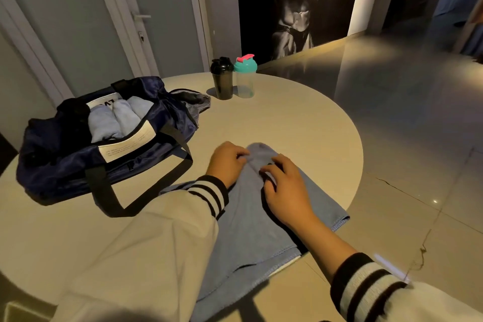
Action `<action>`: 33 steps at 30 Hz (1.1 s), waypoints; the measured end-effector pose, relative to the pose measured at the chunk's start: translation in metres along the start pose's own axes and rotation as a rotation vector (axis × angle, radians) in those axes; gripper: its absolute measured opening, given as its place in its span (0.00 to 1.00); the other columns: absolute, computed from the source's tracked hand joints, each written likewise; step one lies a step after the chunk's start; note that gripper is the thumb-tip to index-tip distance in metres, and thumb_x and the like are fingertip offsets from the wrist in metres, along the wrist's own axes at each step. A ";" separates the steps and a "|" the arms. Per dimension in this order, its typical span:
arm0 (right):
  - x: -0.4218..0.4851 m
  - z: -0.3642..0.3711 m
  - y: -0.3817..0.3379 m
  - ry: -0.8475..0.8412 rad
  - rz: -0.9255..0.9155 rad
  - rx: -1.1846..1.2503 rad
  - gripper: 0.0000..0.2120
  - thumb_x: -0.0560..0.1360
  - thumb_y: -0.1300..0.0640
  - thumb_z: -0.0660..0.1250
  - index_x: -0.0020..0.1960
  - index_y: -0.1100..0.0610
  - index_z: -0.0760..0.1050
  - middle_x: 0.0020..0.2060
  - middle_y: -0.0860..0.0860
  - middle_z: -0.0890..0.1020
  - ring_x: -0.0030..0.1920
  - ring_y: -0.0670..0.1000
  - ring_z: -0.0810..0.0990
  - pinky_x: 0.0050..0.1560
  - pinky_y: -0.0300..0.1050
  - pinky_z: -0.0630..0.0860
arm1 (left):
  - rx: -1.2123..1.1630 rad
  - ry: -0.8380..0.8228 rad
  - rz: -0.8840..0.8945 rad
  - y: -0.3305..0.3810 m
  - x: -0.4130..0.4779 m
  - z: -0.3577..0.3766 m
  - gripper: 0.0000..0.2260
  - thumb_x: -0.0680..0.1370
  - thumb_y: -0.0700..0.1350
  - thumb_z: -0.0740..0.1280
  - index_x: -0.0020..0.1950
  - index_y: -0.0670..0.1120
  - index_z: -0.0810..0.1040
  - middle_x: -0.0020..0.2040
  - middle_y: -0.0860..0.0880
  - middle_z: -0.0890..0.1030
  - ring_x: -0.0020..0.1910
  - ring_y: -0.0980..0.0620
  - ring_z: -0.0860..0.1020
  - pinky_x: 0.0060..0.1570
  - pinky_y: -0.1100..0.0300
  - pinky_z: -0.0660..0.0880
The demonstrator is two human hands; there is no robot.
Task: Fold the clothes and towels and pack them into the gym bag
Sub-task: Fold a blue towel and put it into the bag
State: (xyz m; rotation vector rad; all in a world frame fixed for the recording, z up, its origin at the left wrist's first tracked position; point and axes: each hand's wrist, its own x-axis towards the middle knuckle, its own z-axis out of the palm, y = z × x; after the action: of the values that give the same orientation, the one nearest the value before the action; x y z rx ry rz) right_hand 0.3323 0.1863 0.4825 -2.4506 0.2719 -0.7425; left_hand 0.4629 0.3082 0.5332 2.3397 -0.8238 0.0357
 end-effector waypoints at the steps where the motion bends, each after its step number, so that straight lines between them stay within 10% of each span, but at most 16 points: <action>1: 0.000 0.002 0.000 -0.019 -0.005 -0.030 0.14 0.80 0.57 0.62 0.63 0.56 0.77 0.70 0.55 0.69 0.72 0.56 0.66 0.68 0.53 0.69 | -0.008 0.087 -0.051 -0.006 0.004 0.002 0.11 0.81 0.39 0.65 0.61 0.42 0.82 0.58 0.43 0.78 0.58 0.44 0.76 0.61 0.56 0.71; 15: 0.007 0.006 -0.006 -0.426 0.161 -0.342 0.29 0.83 0.40 0.44 0.82 0.48 0.50 0.81 0.53 0.48 0.81 0.56 0.41 0.78 0.60 0.39 | 0.160 -0.015 -0.010 -0.025 -0.028 0.018 0.18 0.82 0.53 0.63 0.71 0.53 0.73 0.78 0.50 0.60 0.77 0.50 0.54 0.75 0.49 0.60; 25: -0.008 -0.010 -0.027 -0.216 -0.163 -0.172 0.16 0.81 0.51 0.60 0.63 0.54 0.79 0.60 0.53 0.78 0.63 0.57 0.74 0.64 0.54 0.69 | 0.067 -0.155 -0.077 -0.029 -0.102 -0.022 0.24 0.80 0.52 0.66 0.76 0.55 0.66 0.79 0.52 0.59 0.77 0.51 0.61 0.72 0.57 0.60; 33: -0.052 0.002 -0.070 -0.465 -0.117 -0.131 0.20 0.82 0.48 0.56 0.73 0.50 0.69 0.69 0.51 0.70 0.65 0.56 0.70 0.64 0.50 0.69 | 0.094 0.093 -0.154 -0.063 -0.172 -0.048 0.21 0.80 0.54 0.66 0.72 0.56 0.70 0.71 0.54 0.72 0.68 0.52 0.72 0.68 0.51 0.70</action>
State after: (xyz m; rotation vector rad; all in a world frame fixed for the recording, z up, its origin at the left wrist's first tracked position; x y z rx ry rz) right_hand 0.2921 0.2621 0.4972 -2.6938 -0.0026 -0.1872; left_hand 0.3696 0.4680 0.4956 2.4629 -0.6074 0.1190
